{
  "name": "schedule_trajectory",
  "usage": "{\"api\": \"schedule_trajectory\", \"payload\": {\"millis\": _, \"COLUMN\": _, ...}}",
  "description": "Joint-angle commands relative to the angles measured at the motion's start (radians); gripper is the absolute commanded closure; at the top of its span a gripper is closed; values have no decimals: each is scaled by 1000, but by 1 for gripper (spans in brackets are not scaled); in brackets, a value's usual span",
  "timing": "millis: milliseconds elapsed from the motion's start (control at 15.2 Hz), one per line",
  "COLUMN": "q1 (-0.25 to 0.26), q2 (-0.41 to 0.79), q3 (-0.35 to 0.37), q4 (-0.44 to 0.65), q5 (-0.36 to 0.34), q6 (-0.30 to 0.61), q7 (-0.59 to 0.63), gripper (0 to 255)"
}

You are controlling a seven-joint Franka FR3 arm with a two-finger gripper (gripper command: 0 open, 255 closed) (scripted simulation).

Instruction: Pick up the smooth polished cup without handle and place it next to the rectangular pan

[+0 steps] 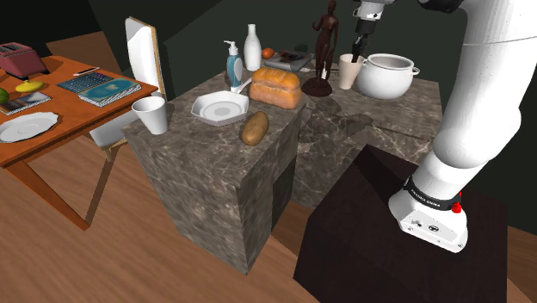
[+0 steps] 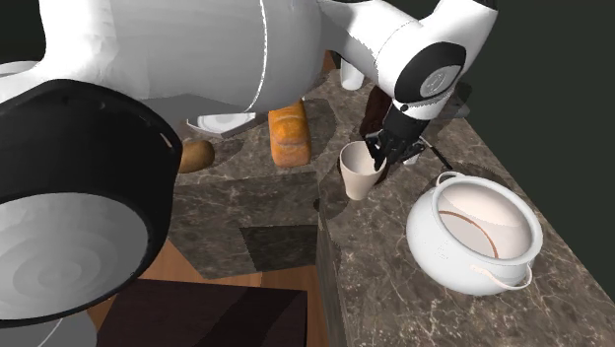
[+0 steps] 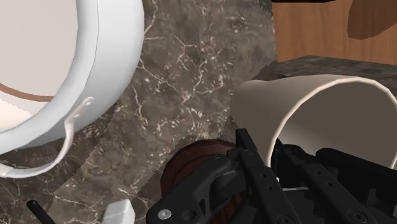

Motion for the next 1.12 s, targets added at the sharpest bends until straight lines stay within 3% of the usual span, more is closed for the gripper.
{"api": "schedule_trajectory", "payload": {"millis": 0, "q1": 0, "q2": -8, "q3": -2, "q4": 18, "q5": -6, "q6": -24, "q7": 6, "gripper": 255}}
{"api": "schedule_trajectory", "payload": {"millis": 1056, "q1": -21, "q2": -16, "q3": -12, "q4": 224, "q5": -18, "q6": -233, "q7": 35, "gripper": 255}}
